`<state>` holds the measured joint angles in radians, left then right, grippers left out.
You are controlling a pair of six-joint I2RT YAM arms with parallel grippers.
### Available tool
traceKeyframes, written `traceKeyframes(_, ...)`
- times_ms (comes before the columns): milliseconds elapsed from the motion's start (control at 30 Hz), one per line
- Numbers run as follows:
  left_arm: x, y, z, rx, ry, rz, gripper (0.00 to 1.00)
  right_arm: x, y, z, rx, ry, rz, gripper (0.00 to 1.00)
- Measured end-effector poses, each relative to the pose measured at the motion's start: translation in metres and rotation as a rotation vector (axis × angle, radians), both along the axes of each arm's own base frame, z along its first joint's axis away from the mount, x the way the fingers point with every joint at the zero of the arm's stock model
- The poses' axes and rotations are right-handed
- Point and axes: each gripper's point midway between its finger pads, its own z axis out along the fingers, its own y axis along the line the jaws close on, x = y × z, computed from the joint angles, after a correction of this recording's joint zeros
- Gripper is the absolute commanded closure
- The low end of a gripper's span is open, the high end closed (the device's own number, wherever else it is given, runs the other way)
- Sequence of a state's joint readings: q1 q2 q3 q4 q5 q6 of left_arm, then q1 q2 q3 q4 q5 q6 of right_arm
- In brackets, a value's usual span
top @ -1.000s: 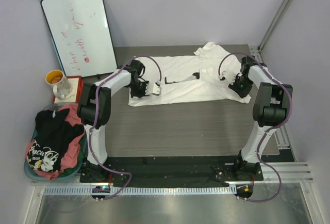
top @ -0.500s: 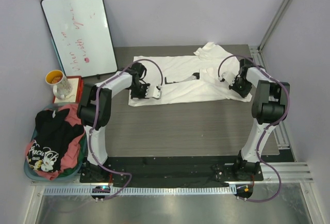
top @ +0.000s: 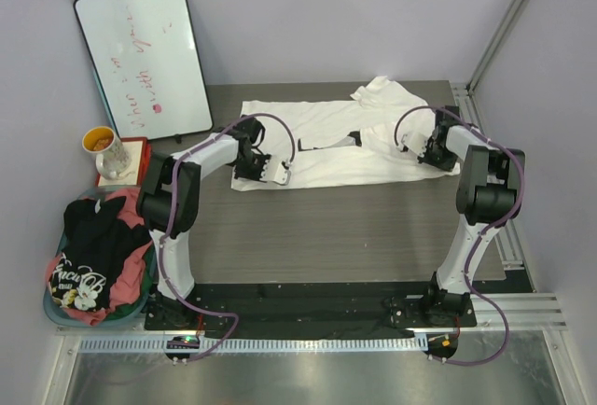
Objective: Fold and stack the t-shirts
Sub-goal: Fold the flattened tshirt in 1/3 of the way
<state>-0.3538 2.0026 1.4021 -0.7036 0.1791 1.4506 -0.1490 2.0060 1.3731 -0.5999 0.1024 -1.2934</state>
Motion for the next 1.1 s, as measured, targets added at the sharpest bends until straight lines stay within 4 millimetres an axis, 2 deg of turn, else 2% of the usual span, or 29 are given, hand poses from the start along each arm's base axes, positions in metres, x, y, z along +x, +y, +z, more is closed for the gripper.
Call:
traceKeyframes(167,0.000,0.001,0.000,0.005,-0.005,-0.005,1.00,0.006,-0.005,0.001,-0.046,-0.016,0.060,0.82)
traceKeyframes(333,0.000,0.001,0.001,0.003,-0.008,-0.002,0.99,0.011,-0.008,0.003,-0.071,-0.030,0.094,0.61)
traceKeyframes(367,0.000,0.001,0.001,0.001,-0.007,0.005,0.95,0.013,-0.008,0.005,-0.076,-0.038,0.098,0.58)
traceKeyframes(400,0.001,0.001,0.001,-0.001,-0.008,0.010,0.86,0.015,-0.009,0.006,-0.078,-0.048,0.099,0.54)
traceKeyframes(567,-0.004,0.007,0.005,-0.003,0.011,0.077,0.74,0.016,-0.009,0.014,-0.056,-0.069,0.099,0.47)
traceKeyframes(700,-0.010,0.015,0.020,-0.009,0.019,0.125,0.70,0.008,-0.003,0.029,-0.015,-0.071,0.107,0.44)
traceKeyframes(867,-0.012,0.015,0.067,-0.050,-0.074,0.129,0.69,-0.003,0.008,0.065,0.018,-0.129,0.151,0.44)
traceKeyframes(933,-0.018,0.016,0.079,-0.060,-0.102,0.120,0.69,-0.013,0.012,0.072,0.023,-0.140,0.173,0.43)
traceKeyframes(1000,-0.030,0.017,0.079,-0.056,-0.098,0.109,0.69,-0.029,0.018,0.071,0.035,-0.129,0.201,0.43)
traceKeyframes(1100,-0.047,0.019,0.059,-0.023,-0.050,0.089,0.70,-0.050,0.026,0.056,0.054,-0.078,0.239,0.43)
